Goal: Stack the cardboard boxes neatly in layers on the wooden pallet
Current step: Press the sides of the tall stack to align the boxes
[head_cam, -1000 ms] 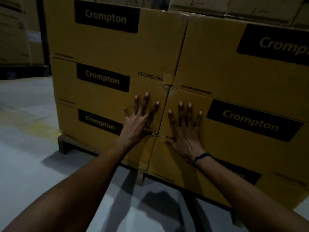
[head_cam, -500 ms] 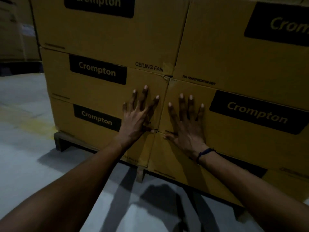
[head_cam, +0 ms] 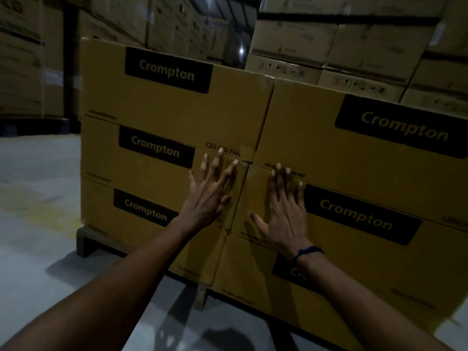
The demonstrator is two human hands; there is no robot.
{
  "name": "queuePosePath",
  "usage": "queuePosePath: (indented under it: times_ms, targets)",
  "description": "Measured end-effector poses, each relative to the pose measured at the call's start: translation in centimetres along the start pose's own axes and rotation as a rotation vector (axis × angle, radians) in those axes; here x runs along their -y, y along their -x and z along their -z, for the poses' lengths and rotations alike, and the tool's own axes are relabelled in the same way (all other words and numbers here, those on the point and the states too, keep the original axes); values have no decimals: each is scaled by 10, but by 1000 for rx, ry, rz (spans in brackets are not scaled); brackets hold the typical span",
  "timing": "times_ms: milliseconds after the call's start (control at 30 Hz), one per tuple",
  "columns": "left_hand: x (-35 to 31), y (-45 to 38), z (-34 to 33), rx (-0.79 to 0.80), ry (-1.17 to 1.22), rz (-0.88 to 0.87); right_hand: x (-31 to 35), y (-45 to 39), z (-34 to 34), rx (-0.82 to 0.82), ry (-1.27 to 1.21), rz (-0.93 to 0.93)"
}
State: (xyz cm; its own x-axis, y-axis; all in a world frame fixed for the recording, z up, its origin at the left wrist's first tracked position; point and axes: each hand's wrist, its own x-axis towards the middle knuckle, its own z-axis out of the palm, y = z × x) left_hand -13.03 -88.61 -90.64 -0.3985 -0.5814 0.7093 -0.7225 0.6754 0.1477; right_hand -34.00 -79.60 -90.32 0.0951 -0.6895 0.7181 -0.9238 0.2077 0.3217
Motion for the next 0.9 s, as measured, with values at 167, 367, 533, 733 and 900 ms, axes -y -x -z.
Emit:
queuePosePath:
  times_ms: [167,367,533,733,900]
  targets:
    - [-8,-10,-7,97,32,6,6,-15,7,19,-20,-40]
    - [-18,-9,-17,93,97,30,4,-15,5,-11,-31,-22]
    - [-21,-9,-21,59,84,46,9,-15,4,-6,-47,-39]
    - [-22,-7,-17,81,90,63,10,-15,6,10,-37,-15]
    - [-23,-8,-17,77,69,59,15,-16,7,49,-28,-29]
